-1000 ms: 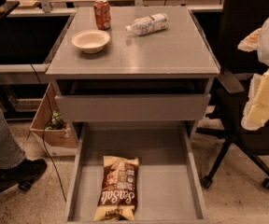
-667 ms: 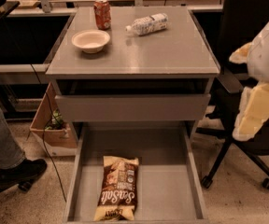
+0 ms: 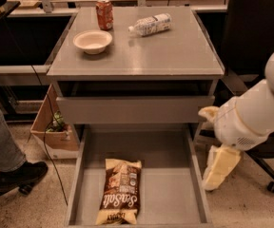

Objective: Pick brown chip bag from middle drawer and place on counter

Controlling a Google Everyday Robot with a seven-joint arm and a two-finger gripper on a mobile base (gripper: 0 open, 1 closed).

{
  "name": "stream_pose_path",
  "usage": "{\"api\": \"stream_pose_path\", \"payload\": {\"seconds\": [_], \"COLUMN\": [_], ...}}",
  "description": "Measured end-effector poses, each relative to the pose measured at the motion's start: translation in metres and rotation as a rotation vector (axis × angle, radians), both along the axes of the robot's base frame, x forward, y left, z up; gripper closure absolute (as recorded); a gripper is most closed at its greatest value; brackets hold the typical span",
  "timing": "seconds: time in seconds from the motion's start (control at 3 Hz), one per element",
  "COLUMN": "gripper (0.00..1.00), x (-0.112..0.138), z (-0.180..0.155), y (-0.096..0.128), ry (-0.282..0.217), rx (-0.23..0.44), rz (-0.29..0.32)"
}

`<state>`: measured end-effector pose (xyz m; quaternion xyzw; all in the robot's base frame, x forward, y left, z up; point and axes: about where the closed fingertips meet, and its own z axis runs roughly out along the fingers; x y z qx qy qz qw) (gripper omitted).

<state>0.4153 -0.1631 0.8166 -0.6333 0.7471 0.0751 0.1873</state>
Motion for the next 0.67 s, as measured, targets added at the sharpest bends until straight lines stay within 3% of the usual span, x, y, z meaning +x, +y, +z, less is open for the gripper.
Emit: {"api": "stream_pose_path", "payload": {"seconds": [0.33, 0.67], "gripper": [0.0, 0.0], "x": [-0.0113, -0.0114], "z": [-0.0801, -0.0806], "y": [0.0367, 0.0371], "ry": [0.047, 0.048], "rx": [0.116, 0.117], "rz": [0.041, 0.04]}}
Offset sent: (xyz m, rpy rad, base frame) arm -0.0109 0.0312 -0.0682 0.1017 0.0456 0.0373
